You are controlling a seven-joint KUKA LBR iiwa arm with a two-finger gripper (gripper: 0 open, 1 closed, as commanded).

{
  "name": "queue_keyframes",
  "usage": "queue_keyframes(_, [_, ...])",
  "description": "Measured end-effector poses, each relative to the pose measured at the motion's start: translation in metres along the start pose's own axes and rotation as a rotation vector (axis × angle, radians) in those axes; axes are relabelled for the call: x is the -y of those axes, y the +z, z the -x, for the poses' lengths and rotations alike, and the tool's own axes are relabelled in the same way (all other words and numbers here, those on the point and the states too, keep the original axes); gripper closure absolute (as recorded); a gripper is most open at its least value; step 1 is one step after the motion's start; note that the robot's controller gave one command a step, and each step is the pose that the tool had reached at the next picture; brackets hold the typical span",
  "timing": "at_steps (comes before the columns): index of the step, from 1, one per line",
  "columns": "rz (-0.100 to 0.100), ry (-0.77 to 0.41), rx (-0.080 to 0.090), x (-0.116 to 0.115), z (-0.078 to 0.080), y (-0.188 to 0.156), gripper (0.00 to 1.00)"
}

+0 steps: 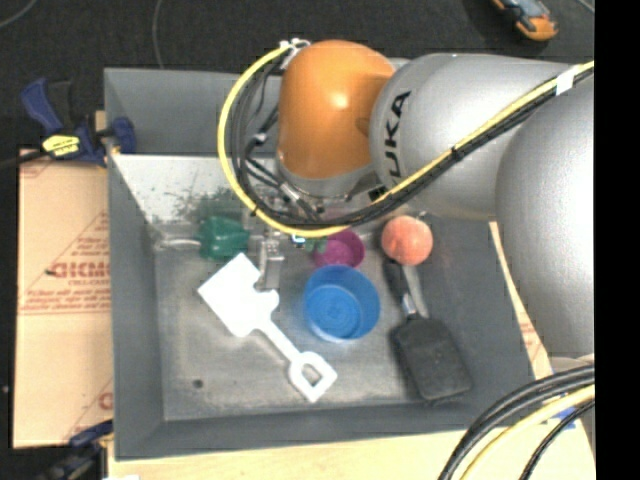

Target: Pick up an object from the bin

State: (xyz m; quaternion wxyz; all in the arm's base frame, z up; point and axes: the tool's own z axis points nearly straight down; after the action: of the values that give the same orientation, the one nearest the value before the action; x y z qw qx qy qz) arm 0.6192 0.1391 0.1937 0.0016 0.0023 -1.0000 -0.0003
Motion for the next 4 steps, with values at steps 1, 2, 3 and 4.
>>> queue_keyframes(1, [0.001,0.005,0.007,0.001,0.001,-0.005,0.00])
queue_keyframes(2, [-0.001,-0.272,0.008,0.068,-0.004,0.090,0.00])
queue_keyframes(3, [0.000,-0.381,0.016,0.051,-0.011,0.042,0.00])
queue_keyframes(4, [-0.005,-0.990,0.002,0.137,-0.033,0.089,0.00])
